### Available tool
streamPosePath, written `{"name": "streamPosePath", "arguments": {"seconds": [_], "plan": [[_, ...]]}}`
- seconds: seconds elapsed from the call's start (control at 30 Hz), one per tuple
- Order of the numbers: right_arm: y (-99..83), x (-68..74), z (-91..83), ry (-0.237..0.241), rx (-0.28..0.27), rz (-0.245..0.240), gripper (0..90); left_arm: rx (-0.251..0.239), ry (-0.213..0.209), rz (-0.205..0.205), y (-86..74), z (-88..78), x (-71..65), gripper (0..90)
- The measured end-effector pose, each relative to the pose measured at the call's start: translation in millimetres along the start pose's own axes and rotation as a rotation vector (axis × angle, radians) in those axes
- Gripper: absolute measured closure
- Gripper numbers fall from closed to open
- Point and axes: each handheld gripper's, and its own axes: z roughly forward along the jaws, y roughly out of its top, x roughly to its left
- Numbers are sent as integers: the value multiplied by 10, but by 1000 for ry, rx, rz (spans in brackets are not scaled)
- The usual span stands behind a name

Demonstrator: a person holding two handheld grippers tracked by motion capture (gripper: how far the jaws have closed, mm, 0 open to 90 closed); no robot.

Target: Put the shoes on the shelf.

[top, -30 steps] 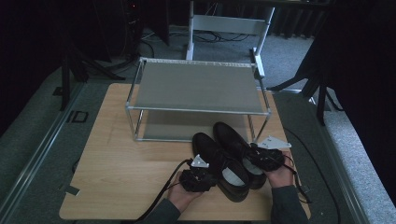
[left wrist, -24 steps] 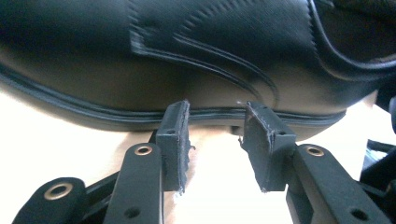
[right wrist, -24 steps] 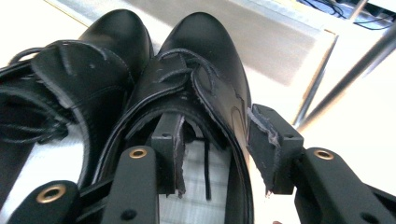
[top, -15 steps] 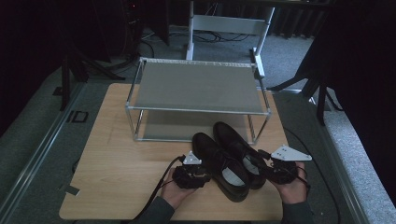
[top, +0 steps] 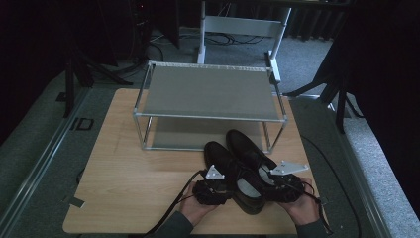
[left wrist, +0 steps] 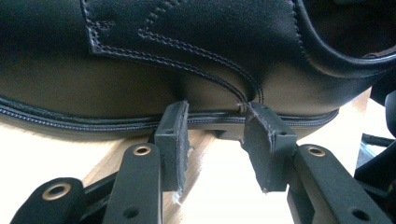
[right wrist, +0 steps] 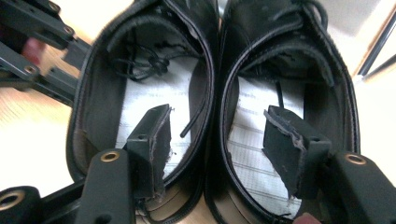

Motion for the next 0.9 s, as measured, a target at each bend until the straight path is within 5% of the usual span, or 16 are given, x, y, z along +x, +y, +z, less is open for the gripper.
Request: {"name": "streamPosePath", "arguments": {"seconds": [0.33,0.57,0.6,0.9], "plan": [[-5,-105,37,-43,122,-14,412,13,-65,12,76,179,-167,609],[-31,-285,83,-12,186,-11,452,12,-63,10,81,190,-166,642],[-21,-324,108,30,203,-10,487,13,-61,14,81,190,-170,641],[26,-327,191,71,277,-10,560,11,-57,29,69,184,-174,641]]}}
